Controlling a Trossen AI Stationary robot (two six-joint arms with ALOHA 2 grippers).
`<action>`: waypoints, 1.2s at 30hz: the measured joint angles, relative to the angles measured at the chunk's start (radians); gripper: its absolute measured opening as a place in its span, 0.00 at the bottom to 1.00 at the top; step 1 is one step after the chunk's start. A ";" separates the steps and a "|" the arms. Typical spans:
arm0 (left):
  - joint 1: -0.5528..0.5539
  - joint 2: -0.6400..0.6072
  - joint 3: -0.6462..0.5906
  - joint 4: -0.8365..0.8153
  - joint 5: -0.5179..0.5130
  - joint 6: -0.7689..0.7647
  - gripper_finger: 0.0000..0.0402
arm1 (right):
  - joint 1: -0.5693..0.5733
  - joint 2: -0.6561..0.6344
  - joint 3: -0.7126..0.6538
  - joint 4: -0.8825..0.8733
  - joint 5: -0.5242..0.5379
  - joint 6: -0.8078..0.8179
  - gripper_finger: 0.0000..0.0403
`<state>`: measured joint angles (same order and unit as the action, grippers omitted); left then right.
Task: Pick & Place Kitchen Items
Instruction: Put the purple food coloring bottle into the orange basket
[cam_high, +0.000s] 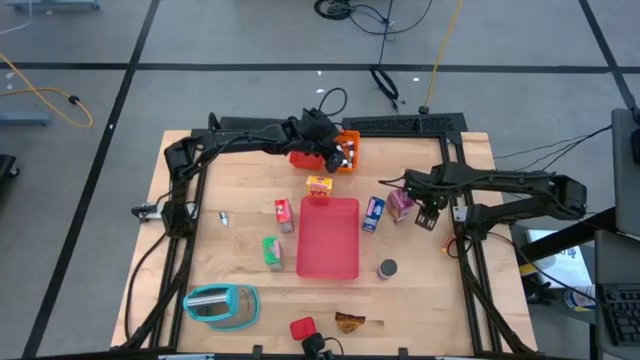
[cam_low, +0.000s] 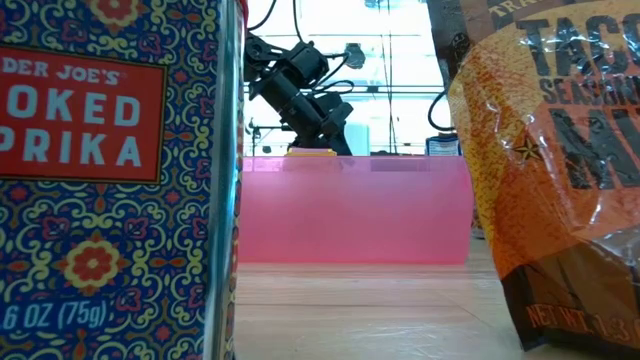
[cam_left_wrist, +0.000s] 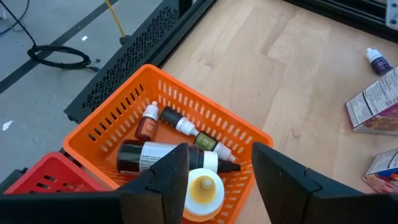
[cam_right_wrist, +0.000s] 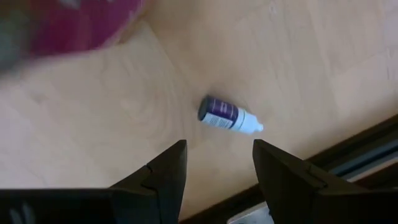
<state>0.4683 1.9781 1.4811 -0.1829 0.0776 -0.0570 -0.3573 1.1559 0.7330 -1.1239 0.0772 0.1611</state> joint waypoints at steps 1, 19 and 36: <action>0.000 0.000 0.000 0.000 0.000 0.000 0.44 | -0.003 0.001 0.000 0.000 0.000 0.004 0.44; 0.000 0.000 0.000 -0.006 0.000 0.018 0.44 | -0.134 -0.060 -0.001 -0.017 -0.026 0.441 0.40; 0.000 0.000 0.000 -0.005 -0.001 0.045 0.44 | -0.132 -0.103 -0.128 0.125 -0.078 0.854 0.38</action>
<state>0.4686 1.9781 1.4811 -0.1879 0.0766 -0.0125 -0.4896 1.0524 0.6050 -0.9988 -0.0006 1.0150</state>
